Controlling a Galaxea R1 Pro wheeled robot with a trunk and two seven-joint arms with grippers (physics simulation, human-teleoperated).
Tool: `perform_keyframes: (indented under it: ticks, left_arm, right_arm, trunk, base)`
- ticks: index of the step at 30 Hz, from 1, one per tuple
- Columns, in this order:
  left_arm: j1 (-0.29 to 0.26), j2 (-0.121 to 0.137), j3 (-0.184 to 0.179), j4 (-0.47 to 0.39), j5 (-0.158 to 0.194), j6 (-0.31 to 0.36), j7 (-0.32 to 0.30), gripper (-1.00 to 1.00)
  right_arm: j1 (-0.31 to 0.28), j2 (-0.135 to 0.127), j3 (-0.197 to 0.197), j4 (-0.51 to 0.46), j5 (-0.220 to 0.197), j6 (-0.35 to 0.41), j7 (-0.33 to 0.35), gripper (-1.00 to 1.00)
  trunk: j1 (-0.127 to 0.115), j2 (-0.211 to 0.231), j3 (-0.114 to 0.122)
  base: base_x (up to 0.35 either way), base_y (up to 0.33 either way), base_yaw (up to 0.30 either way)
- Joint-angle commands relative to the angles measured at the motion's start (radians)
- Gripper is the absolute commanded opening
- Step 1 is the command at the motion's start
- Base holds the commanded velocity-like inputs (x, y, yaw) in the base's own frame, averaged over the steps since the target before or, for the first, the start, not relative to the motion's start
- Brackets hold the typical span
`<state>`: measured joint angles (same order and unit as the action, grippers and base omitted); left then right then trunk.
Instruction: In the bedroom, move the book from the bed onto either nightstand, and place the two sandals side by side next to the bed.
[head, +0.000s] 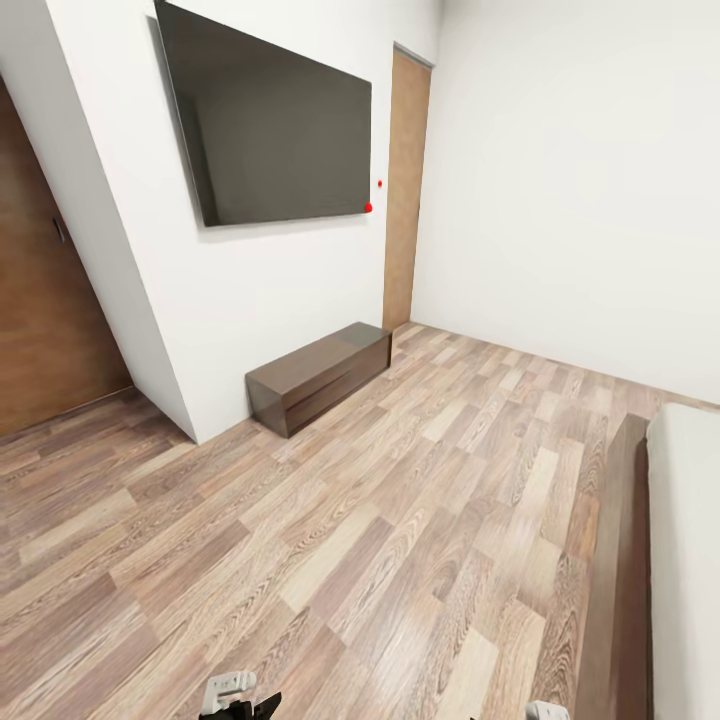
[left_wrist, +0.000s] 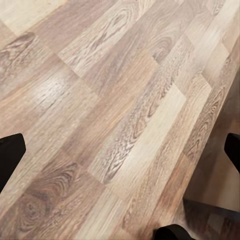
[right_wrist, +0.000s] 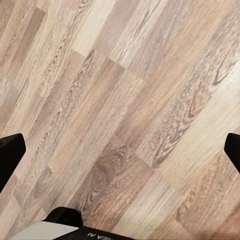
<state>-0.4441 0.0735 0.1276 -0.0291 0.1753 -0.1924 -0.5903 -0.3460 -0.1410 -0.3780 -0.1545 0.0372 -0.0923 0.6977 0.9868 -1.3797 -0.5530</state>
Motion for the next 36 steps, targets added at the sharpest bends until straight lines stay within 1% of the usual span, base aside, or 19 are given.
perform_keyframes:
  ticks: [1,36]
  left_arm:
    - [-0.001,0.0,0.007,0.002,-0.002,-0.001,-0.005,1.0]
    - [-0.001,0.0,0.007,0.002,-0.002,-0.001,-0.005,1.0]
  right_arm:
    - [-0.001,0.0,-0.004,0.001,0.004,-0.004,0.003,1.0]
    - [-0.001,0.0,-0.004,0.001,0.004,-0.004,0.003,1.0]
  trunk:
    - [-0.004,0.007,0.002]
    - [-0.138,0.252,0.112]
  base:
    - [0.0,0.0,0.0]
    - [0.0,0.0,0.0]
